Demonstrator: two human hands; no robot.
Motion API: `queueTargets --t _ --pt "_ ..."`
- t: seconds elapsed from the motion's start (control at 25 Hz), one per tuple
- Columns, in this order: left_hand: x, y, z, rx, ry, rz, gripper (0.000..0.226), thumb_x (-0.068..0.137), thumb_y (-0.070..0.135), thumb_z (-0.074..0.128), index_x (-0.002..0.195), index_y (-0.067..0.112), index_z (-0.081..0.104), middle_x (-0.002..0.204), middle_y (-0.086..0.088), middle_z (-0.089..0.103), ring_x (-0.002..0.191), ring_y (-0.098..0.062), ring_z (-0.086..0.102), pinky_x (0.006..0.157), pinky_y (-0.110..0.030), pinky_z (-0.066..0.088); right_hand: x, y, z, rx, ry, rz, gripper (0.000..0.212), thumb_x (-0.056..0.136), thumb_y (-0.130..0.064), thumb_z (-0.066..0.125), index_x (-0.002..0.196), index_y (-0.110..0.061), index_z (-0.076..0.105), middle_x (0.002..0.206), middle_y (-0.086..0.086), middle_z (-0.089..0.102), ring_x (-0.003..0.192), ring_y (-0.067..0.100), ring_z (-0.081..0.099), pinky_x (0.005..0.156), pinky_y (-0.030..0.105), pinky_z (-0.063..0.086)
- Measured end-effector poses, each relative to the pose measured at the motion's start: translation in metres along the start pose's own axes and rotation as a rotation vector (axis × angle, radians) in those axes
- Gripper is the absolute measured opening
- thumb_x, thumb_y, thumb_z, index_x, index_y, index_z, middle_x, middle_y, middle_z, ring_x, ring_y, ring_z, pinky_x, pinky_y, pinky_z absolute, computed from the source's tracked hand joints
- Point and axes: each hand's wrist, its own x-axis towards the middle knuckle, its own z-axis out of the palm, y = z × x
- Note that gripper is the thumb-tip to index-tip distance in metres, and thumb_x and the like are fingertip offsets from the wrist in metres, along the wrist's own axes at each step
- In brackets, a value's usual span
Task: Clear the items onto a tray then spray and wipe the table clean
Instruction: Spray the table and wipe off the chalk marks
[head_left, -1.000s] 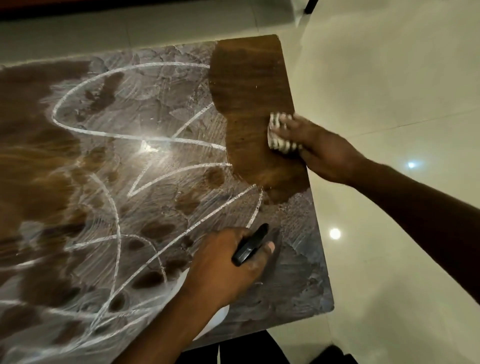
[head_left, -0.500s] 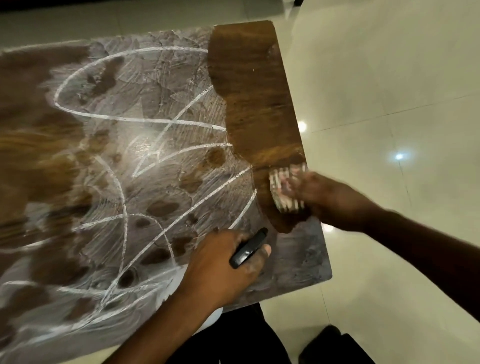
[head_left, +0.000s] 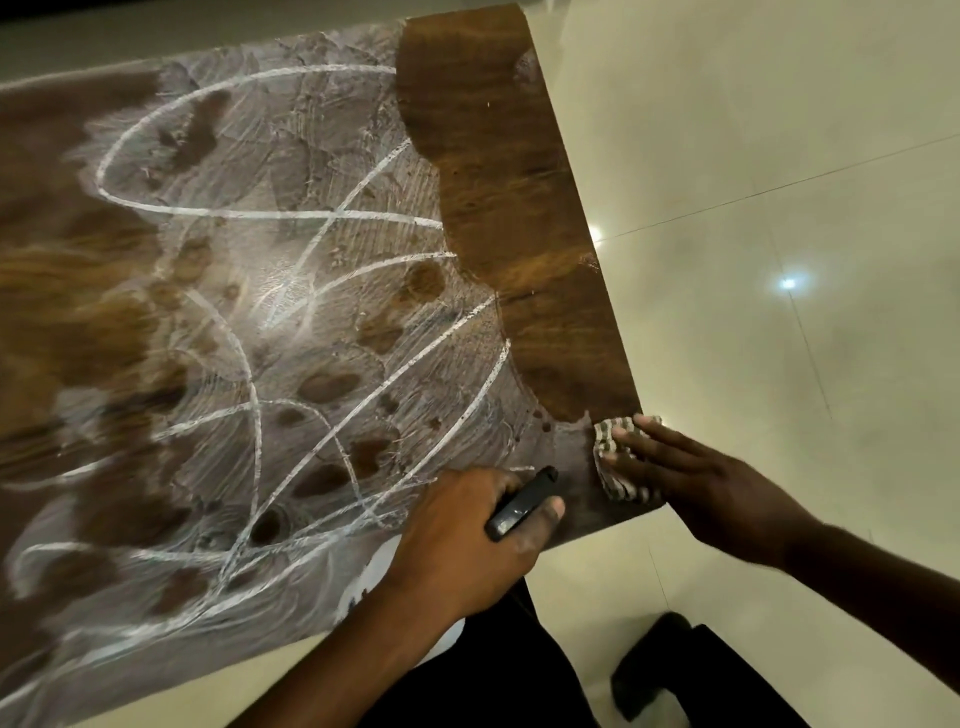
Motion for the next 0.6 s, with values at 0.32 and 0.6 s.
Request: queueTargets --t 0.32,0.6 --pt "-0.01 -0.005 0.024 0.047 -0.004 0.014 0.049 0.089 0.063 0.063 0.067 0.02 0.053 0.057 0.0 0.053 0.057 -0.02 0.06 0.054 -0.04 0.043 0.075 -0.071 0.041 0.154 0.351 0.395 0.068 0.099 -0.004 0.041 0.164 -0.023 0.041 0.174 0.001 0.032 0.165 0.026 0.018 0.13 0.051 0.028" --pt "-0.02 -0.028 0.008 0.045 0.039 -0.004 0.048 0.086 0.064 0.06 0.06 0.026 0.048 0.05 0.004 0.047 0.049 -0.014 0.049 0.053 -0.03 0.031 -0.027 -0.069 0.062 0.031 0.258 0.301 0.074 0.099 0.006 0.052 0.164 -0.028 0.041 0.175 -0.006 0.031 0.164 0.022 0.024 0.121 0.055 0.042"
